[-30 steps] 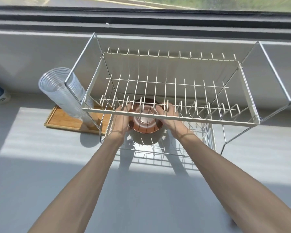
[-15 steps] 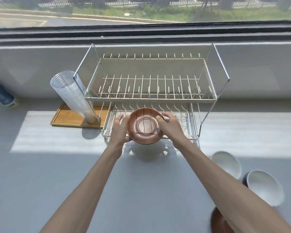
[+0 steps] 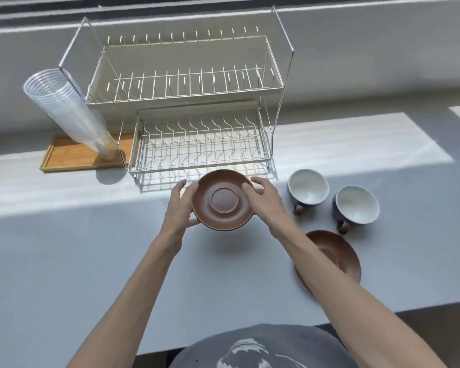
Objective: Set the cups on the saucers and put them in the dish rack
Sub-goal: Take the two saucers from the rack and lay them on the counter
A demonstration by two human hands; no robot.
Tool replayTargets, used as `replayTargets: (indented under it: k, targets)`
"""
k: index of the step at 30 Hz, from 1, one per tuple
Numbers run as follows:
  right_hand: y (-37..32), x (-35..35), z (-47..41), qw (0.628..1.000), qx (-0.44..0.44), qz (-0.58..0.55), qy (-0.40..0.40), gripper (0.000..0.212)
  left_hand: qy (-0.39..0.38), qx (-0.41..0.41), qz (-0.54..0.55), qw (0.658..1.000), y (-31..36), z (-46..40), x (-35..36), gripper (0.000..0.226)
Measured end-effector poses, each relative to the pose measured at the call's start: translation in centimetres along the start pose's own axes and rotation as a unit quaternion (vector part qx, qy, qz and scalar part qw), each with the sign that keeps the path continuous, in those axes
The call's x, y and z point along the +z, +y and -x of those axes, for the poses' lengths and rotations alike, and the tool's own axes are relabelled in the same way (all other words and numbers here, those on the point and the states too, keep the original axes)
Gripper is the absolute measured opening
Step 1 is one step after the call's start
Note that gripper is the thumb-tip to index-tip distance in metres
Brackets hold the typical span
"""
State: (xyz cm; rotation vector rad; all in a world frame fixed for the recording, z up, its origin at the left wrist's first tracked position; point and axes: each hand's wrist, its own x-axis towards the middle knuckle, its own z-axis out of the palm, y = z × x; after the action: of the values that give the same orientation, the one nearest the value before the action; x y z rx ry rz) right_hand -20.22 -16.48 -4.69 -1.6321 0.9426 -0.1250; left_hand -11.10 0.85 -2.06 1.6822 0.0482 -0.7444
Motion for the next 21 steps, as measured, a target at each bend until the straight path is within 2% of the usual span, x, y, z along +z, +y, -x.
replayTargets:
  k: [6,12,21]
  targets:
    - [4.5,-1.9,2.9,0.999,0.033,-0.006,0.039,0.057,-0.029,-0.028,-0.008,0.999,-3.3,2.1,2.3,0.064]
    - [7.8,-3.2,4.9,0.996,0.060,0.008,0.066,0.047,-0.050,-0.054,-0.022,0.997,-5.4,3.6,4.2,0.063]
    - [9.5,-4.0,6.3,0.995,0.078,0.011,0.068,0.045,-0.050,-0.077,-0.038,0.995,-6.6,4.3,5.6,0.062]
